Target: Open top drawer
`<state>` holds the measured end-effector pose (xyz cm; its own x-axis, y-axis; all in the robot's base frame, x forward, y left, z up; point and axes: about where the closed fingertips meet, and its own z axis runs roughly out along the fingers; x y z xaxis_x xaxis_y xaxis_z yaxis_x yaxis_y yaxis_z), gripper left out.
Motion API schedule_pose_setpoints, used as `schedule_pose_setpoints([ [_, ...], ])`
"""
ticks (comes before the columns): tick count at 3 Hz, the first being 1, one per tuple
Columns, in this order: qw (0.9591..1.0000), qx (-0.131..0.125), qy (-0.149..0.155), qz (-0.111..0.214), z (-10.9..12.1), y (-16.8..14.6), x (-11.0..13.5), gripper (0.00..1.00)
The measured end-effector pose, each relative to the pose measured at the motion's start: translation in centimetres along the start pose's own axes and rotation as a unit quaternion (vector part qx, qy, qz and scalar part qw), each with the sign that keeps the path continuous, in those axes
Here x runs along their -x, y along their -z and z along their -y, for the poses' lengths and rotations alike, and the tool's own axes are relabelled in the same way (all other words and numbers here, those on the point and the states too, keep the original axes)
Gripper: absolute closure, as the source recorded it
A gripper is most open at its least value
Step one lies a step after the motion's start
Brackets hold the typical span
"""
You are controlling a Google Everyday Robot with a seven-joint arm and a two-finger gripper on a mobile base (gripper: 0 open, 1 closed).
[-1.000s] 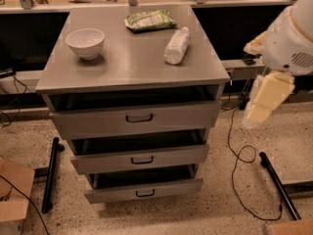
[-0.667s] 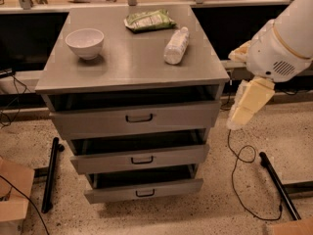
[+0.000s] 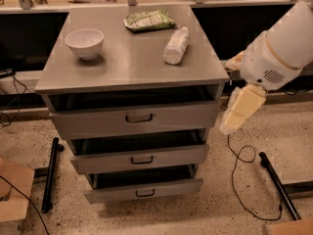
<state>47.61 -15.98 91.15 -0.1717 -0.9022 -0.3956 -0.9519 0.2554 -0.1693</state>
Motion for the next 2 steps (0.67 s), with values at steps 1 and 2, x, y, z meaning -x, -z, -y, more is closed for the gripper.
schedule_pose_setpoints([
  [1,0.9997,0.010,-0.022,0.011,-0.1,-4.3,-0.8,0.00],
  [2,0.9990,0.017,-0.025,0.032,0.2,-7.9,-1.9,0.00],
])
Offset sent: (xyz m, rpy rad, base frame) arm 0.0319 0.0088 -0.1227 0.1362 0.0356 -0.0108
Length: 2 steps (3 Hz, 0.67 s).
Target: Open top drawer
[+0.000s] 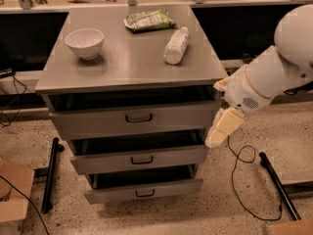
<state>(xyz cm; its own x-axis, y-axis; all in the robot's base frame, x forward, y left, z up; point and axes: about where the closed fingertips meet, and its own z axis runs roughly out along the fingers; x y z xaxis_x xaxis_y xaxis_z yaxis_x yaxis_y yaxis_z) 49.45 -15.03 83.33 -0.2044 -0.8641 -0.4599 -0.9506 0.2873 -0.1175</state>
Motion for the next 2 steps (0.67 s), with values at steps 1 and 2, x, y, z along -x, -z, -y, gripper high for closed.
schedule_pose_setpoints([
  [1,0.9997,0.003,0.006,0.022,1.5,-3.4,-0.9,0.00],
  [2,0.9987,0.004,0.006,0.051,3.6,-6.9,-2.1,0.00],
])
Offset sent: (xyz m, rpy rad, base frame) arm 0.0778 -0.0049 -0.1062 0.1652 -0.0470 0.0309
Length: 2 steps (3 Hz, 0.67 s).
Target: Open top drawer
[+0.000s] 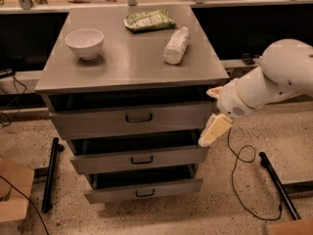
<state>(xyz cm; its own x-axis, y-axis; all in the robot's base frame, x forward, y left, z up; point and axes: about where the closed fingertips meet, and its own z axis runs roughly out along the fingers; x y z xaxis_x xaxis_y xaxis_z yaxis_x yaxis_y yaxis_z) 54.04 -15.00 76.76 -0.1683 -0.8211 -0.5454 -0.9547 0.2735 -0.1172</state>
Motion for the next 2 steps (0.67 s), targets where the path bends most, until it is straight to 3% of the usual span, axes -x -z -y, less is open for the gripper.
schedule_pose_setpoints([
  [1,0.9998,0.008,0.003,0.020,1.8,-3.0,-1.1,0.00],
  [2,0.9987,0.021,0.025,0.040,4.1,-6.3,-0.9,0.00],
])
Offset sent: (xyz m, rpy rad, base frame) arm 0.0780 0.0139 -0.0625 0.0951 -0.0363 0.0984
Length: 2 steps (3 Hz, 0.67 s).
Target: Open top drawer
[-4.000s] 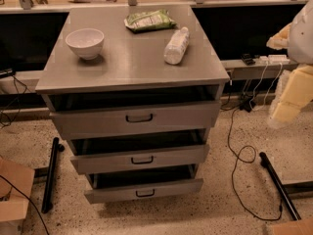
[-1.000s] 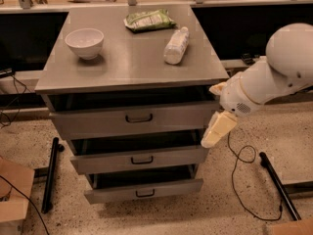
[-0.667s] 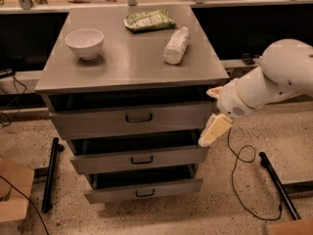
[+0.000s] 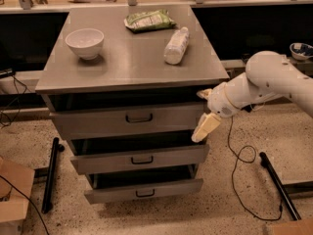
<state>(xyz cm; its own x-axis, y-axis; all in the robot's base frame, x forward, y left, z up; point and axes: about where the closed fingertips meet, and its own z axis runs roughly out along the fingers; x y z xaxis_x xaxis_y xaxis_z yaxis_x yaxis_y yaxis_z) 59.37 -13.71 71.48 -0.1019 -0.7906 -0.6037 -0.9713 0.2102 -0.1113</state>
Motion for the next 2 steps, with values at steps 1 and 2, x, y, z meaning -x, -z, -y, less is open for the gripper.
schedule_pose_setpoints([
  [1,0.9998,0.016,0.012,0.007,0.8,-2.3,0.1,0.00],
  [2,0.9984,0.054,0.017,0.005,1.1,-4.8,-0.1,0.18],
])
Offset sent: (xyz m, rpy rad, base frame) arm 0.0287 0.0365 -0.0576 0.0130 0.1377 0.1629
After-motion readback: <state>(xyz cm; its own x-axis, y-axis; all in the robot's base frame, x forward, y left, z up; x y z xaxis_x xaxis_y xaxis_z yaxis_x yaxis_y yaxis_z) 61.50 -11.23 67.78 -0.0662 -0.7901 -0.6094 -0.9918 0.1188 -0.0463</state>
